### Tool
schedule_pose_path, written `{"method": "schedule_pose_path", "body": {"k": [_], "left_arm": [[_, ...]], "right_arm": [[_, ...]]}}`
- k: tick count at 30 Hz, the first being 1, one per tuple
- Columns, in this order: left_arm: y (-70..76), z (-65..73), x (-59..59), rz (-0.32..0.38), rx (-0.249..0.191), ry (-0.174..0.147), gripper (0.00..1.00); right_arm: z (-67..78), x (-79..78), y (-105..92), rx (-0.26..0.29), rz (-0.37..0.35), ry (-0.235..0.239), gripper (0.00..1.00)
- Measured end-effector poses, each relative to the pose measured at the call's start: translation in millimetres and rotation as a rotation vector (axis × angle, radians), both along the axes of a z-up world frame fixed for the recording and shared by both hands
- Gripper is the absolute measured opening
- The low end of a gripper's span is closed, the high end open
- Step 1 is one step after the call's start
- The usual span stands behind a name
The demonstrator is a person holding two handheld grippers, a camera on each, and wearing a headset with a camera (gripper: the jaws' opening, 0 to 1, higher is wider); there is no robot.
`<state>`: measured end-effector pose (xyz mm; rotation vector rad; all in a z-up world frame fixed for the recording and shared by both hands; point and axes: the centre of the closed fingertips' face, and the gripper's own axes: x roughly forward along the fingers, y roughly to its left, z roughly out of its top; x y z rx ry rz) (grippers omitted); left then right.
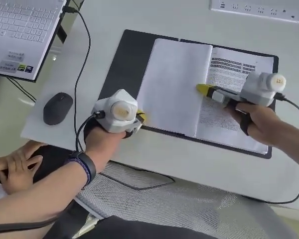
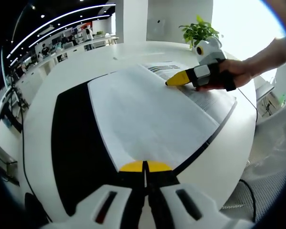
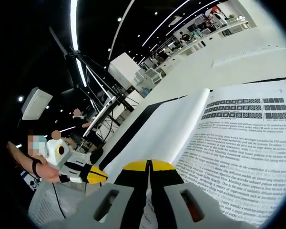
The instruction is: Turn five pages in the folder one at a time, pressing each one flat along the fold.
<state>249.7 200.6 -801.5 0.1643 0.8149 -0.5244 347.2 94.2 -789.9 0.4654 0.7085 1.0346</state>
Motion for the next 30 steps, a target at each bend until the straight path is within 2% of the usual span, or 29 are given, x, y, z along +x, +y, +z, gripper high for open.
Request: {"method": "schedule_pose_path", "body": {"k": [7, 12, 16, 21, 25, 30], "left_arm": [[0.9, -2.9, 1.8, 0.000, -0.003, -0.001, 0.00], [3.1, -9.8, 5.2, 0.004, -0.005, -0.005, 0.00], [4.2, -11.7, 6.1, 0.009, -0.007, -0.006, 0.00], [5.3, -13.9, 7.7, 0.008, -0.005, -0.007, 0.00], [6.3, -16.2, 9.0, 0.014, -0.003, -0.010, 0.00], [6.1, -15.9, 8.9, 0.017, -0.004, -0.008, 0.00]], "right_arm": [[1.4, -39.7, -0.9, 0.006, 0.039, 0.015, 0.00], [1.2, -77.7, 1.9, 0.000, 0.109, 0.026, 0.00], [1.1, -97.9, 3.3, 0.005, 0.126, 0.038, 0.00], [0.5, -110.6, 4.0, 0.008, 0.129, 0.046, 0.00], [1.0, -115.8, 3.0, 0.014, 0.103, 0.059, 0.00], [-2.9, -120.1, 0.5, -0.009, 0.110, 0.063, 0.00]]}}
